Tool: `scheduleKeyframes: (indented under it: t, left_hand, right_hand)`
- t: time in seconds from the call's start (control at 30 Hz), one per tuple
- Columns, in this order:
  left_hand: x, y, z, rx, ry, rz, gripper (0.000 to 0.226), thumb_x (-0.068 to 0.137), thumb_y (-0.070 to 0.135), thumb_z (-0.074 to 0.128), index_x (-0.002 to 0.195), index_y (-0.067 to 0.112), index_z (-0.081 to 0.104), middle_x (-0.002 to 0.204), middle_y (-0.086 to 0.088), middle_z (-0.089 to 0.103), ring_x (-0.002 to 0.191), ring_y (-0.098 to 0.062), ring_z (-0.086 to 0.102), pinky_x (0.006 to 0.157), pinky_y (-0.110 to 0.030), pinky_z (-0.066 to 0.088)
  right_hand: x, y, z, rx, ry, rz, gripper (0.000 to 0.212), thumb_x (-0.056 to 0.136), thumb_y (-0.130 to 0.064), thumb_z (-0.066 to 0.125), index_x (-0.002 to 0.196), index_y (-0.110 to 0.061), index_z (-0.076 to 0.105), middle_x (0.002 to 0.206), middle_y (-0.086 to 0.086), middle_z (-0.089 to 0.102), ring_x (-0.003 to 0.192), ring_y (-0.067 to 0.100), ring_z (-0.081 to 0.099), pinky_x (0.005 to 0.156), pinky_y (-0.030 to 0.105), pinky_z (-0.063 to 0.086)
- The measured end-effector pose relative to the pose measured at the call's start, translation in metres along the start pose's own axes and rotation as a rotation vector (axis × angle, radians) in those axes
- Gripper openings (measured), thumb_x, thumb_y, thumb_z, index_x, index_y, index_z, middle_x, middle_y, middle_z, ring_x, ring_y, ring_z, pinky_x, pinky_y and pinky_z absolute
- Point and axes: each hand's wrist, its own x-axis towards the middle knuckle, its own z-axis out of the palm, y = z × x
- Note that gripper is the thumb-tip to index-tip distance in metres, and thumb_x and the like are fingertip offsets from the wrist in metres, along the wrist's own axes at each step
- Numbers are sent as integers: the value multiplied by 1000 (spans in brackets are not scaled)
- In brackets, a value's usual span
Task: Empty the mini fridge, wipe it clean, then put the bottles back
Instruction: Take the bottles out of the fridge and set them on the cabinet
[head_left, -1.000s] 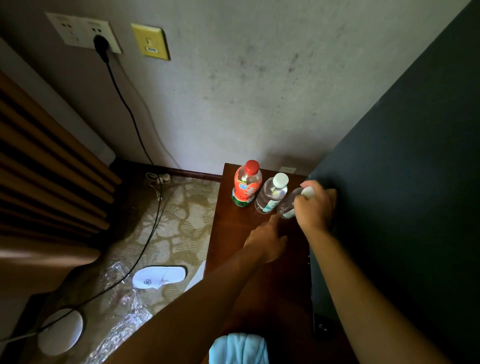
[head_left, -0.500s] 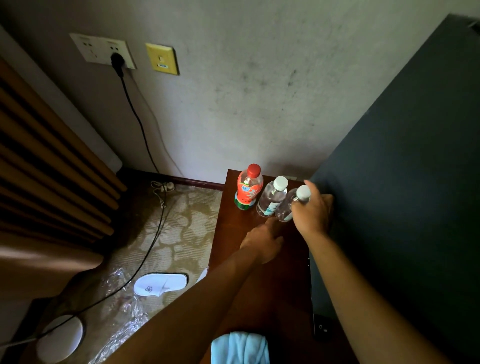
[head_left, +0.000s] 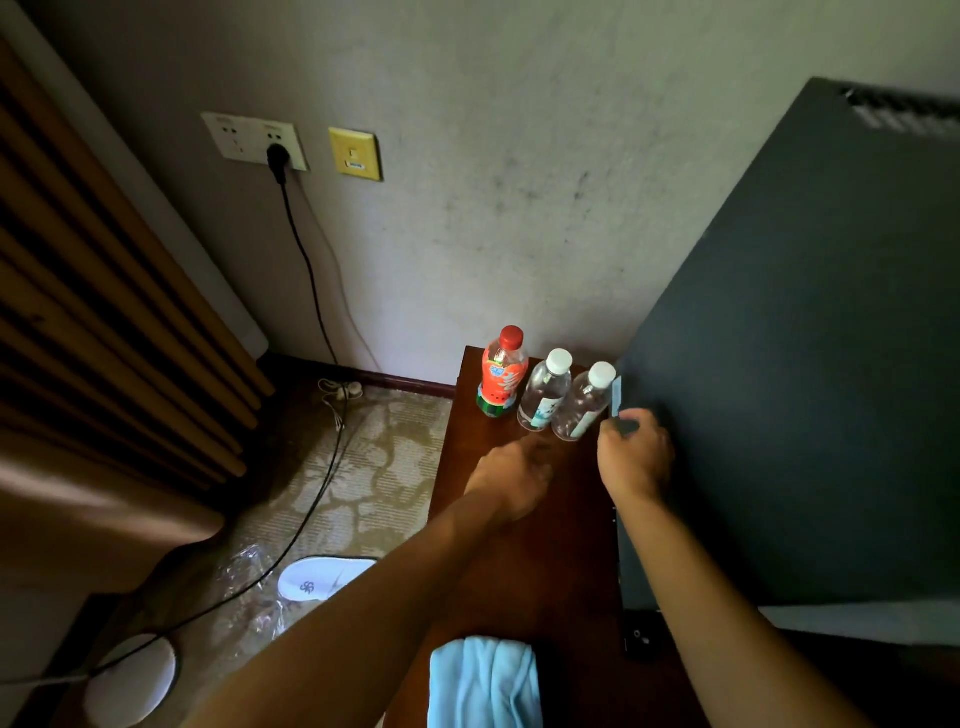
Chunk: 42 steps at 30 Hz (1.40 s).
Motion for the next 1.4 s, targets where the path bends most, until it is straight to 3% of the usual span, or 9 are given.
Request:
scheduleKeyframes:
  t: [0.13, 0.3, 0.53, 0.73, 0.87, 1.0, 1.1, 1.27, 1.4]
  left_hand:
    - [-18, -2, 5, 28, 51, -17, 33, 96, 29, 56, 128, 36, 56, 117, 9, 68, 77, 3, 57, 61, -14, 44]
    - [-45, -3, 18, 79, 82, -36, 32, 96, 32, 56, 128, 32, 60, 119, 7, 69, 102, -12, 64, 78, -22, 46]
    - [-82, -4, 38, 125, 113, -109, 24, 94, 32, 53, 113, 31, 67, 115, 3, 70, 103, -20, 64, 81, -29, 50]
    - [-117, 8, 73, 129, 138, -171, 24, 92, 34, 54, 111, 32, 68, 116, 1, 69, 107, -23, 63, 77, -27, 42]
    - [-138, 17, 99, 142, 154, -200, 21, 90, 37, 55, 106, 32, 69, 112, 1, 70, 105, -25, 64, 78, -28, 45]
    - [-151, 39, 126, 150, 160, -171, 20, 90, 32, 55, 106, 32, 67, 111, 4, 71, 103, -22, 65, 75, -27, 43]
    - [-154, 63, 143, 149, 143, -149, 24, 91, 28, 54, 112, 29, 64, 113, 2, 70, 103, -23, 66, 81, -32, 51]
    - [-149, 106, 172, 139, 139, -100, 24, 91, 29, 54, 112, 28, 65, 114, -2, 71, 101, -25, 67, 84, -35, 54]
    - [-144, 136, 188, 154, 138, -79, 21, 90, 32, 56, 107, 29, 68, 111, -2, 72, 100, -26, 67, 84, -34, 54]
  right_hand:
    - [-19, 14, -7, -11, -63, -34, 23, 91, -28, 59, 112, -20, 62, 115, 5, 62, 104, 25, 59, 84, 41, 53]
    - [-44, 39, -14, -99, -138, -116, 22, 91, -32, 54, 105, -20, 66, 100, 2, 67, 91, 21, 62, 75, 35, 54]
    - [-79, 72, -22, -168, -289, -252, 21, 91, -34, 50, 92, -21, 66, 90, 0, 67, 82, 19, 62, 71, 34, 54]
    - [-98, 109, -45, -155, -417, -340, 22, 91, -34, 50, 99, -21, 67, 96, -1, 67, 89, 20, 62, 78, 38, 54]
    - [-95, 139, -72, -140, -507, -380, 22, 91, -36, 50, 81, -21, 63, 76, -5, 67, 76, 19, 61, 70, 32, 49]
    - [-82, 171, -105, -133, -480, -387, 34, 90, -33, 50, 61, -15, 53, 48, -6, 51, 50, 13, 52, 50, 30, 38]
    - [-70, 190, -131, -103, -435, -386, 39, 90, -29, 54, 53, -18, 45, 44, -9, 48, 41, 6, 46, 39, 17, 27]
    - [-50, 211, -170, -95, -380, -388, 30, 90, -33, 54, 62, -22, 52, 56, -9, 55, 51, 7, 52, 44, 22, 32]
    - [-34, 220, -194, -45, -334, -394, 35, 88, -29, 56, 58, -14, 46, 49, -2, 46, 44, 11, 41, 46, 25, 28]
